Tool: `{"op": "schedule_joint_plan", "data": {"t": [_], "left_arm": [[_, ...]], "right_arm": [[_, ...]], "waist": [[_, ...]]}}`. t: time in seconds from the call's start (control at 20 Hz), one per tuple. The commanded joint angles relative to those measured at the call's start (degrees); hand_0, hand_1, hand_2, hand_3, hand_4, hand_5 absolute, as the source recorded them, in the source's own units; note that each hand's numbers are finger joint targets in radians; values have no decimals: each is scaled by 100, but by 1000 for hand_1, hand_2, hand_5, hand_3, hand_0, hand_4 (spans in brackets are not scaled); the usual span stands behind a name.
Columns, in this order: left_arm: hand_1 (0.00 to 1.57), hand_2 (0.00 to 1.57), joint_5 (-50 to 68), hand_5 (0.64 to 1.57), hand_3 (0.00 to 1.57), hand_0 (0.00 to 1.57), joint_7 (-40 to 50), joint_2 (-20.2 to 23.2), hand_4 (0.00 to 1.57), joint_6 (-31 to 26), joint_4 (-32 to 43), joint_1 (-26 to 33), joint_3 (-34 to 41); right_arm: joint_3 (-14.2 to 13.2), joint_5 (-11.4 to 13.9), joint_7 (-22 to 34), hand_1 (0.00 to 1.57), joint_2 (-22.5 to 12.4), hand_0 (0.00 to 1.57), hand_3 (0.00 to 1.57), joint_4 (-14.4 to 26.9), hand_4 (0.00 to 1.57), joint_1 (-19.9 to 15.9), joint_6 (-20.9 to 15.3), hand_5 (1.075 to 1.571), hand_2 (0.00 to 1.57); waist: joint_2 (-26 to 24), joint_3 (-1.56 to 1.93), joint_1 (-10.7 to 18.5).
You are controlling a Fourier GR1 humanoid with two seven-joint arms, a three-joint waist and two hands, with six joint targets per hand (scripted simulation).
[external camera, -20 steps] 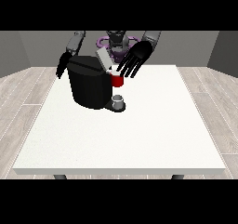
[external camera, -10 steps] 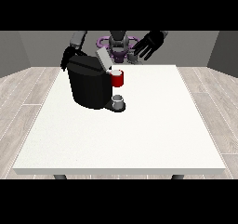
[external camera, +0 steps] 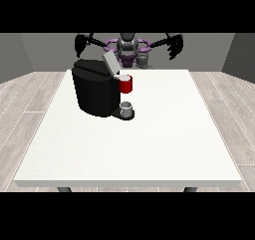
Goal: Insert the coffee pod into the coffee machine and close the lid
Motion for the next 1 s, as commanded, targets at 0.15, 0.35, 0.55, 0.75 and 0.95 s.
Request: {"op": "schedule_joint_plan", "data": {"t": [0.15, 0.35, 0.55, 0.75, 0.95], "left_arm": [[0, 0, 316, 1571, 0, 0, 191, -294, 389, -331, -225, 677, -32], [0, 0, 700, 1571, 0, 0, 25, -512, 404, 153, -415, 1171, -577], [0, 0, 1194, 1571, 0, 0, 220, -518, 429, 43, -939, 1436, -831], [0, 0, 1223, 1571, 0, 0, 667, -519, 360, -389, -1623, 1293, -802], [0, 0, 1567, 1571, 0, 0, 890, -521, 366, -17, -2029, 1451, -1184]], "right_arm": [[33, -86, 43, 0, -489, 0, 0, -215, 154, -187, 608, 1571, 0], [188, 259, 426, 0, -338, 0, 0, -77, 80, -681, 233, 1571, 0], [-318, -170, 767, 0, -645, 0, 0, 69, 0, -1035, 424, 1571, 0], [-681, -455, 602, 0, -864, 0, 0, 518, 0, -1211, 587, 1571, 0], [-952, -900, 808, 0, -830, 0, 0, 818, 92, -1476, 726, 1571, 0]], "waist": [[-441, 9, 621], [-402, 7, 663], [-258, 7, 746], [140, 9, 1170], [278, 9, 1094]]}}
